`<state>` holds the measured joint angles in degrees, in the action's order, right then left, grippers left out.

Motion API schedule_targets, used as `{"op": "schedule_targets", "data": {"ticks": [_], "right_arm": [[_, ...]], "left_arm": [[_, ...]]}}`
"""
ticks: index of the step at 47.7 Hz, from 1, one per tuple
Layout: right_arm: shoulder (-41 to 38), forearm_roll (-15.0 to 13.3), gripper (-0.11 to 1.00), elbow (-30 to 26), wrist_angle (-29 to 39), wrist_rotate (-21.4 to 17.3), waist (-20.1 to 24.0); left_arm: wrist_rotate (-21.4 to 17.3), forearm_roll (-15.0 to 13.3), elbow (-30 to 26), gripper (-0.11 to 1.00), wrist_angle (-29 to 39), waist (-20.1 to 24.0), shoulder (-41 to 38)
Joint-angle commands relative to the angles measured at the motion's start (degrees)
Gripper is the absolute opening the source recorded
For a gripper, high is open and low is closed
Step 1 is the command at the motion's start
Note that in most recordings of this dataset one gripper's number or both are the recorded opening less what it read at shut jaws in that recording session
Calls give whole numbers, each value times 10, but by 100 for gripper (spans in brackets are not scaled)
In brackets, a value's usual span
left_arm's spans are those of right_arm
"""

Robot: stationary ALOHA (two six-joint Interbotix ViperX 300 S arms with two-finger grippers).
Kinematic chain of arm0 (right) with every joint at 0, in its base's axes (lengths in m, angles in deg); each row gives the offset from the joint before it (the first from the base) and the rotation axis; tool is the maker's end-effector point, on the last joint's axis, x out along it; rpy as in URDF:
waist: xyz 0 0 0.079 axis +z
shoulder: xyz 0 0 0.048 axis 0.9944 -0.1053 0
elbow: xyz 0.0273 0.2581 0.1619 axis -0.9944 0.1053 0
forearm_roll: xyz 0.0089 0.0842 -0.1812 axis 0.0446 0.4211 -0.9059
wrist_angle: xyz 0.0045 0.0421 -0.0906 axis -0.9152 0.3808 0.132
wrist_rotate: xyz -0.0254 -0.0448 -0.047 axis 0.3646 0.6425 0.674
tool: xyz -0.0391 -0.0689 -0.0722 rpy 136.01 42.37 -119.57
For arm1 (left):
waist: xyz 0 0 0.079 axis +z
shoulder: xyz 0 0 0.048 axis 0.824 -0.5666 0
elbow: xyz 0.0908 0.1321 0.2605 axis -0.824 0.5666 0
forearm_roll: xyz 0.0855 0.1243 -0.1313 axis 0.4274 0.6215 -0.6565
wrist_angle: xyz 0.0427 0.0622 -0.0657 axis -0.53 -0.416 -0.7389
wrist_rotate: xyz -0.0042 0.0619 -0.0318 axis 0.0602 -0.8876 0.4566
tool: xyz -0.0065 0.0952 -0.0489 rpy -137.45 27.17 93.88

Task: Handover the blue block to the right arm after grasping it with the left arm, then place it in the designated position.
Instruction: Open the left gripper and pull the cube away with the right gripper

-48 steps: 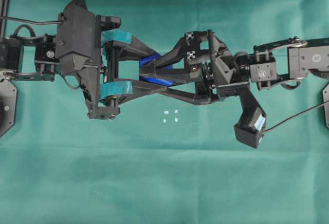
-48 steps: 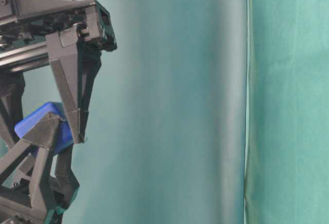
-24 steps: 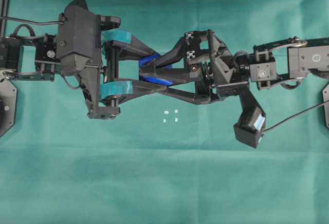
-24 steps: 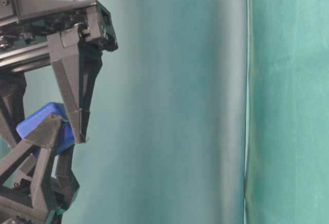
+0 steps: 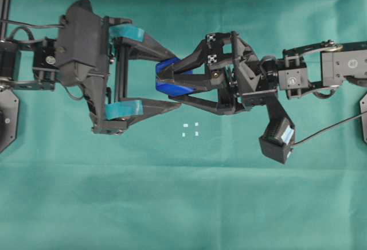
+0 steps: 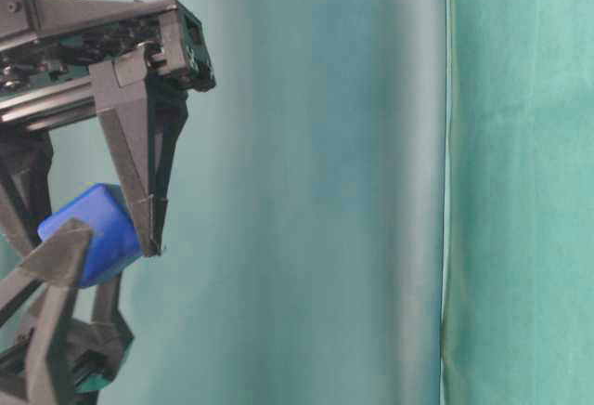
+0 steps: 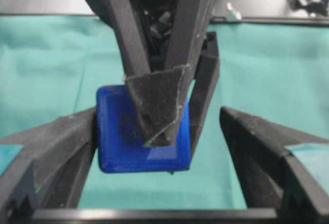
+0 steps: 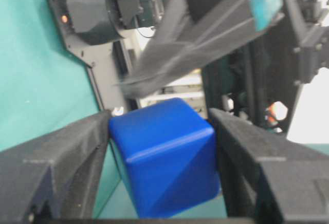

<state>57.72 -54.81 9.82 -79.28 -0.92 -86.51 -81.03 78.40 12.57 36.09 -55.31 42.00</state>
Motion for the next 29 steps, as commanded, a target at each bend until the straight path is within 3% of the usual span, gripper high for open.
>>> {"op": "schedule_targets", "data": {"ticks": [1,29], "right_arm": [[11,4,63,-13,-3,-2,-1],[40,4,63,11,13,-2,-1]], "left_arm": [[-1,1,-7,100,-3,-1,11],[1,1,14,100,18,1,36]]}}
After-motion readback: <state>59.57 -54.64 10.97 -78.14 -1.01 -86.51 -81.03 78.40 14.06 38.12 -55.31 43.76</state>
